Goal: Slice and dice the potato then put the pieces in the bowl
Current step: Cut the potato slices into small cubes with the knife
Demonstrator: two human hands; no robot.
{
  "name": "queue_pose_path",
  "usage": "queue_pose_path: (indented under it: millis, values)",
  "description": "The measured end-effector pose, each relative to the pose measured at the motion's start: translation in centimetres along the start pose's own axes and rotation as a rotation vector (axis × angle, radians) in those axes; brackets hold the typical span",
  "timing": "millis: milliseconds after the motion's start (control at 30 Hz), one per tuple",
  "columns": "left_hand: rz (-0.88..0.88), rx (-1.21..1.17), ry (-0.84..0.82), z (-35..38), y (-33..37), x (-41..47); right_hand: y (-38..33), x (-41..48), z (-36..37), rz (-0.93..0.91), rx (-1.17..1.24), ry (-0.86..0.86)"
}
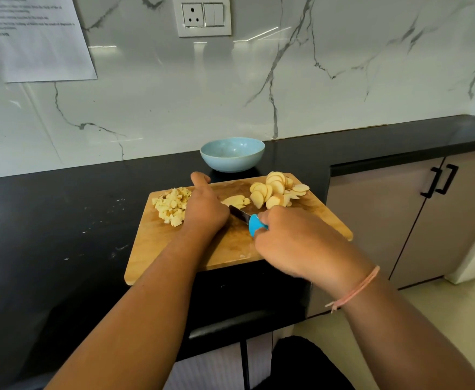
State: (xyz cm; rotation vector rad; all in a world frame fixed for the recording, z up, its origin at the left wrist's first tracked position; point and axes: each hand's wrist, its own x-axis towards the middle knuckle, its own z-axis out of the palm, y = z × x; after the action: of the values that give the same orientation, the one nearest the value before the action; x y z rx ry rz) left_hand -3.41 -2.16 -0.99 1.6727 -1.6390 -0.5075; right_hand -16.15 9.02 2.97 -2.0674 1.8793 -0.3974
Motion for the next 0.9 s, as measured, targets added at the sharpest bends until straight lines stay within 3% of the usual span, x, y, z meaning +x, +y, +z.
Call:
queue_pose_path:
  millis: [133, 267, 467, 633, 900]
  values:
    - [0.002, 0.044, 0.027, 0.2, 0.0, 0.1, 2.2, 1.3, -0.8, 0.002, 0.265, 0.023]
    - [0.147, 0.215, 0.083, 0.4, 0.2, 0.2, 4.1, 3.7, -0.8, 0.027, 0.550, 0.084]
    - [0.303, 0.455, 0.124, 0.8, 0.0, 0.1, 5.4, 6.9, 0.6, 0.043, 0.714, 0.276]
    - [0.499, 0.482, 0.002, 1.8, -0.3, 0.8, 6.0, 7.2, 1.8, -0.002, 0.779, 0.316]
    - [0.540, 0.589, -0.084, 2.1, -0.3, 2.8, 6.3, 7.1, 2.1, -0.020, 0.806, 0.333]
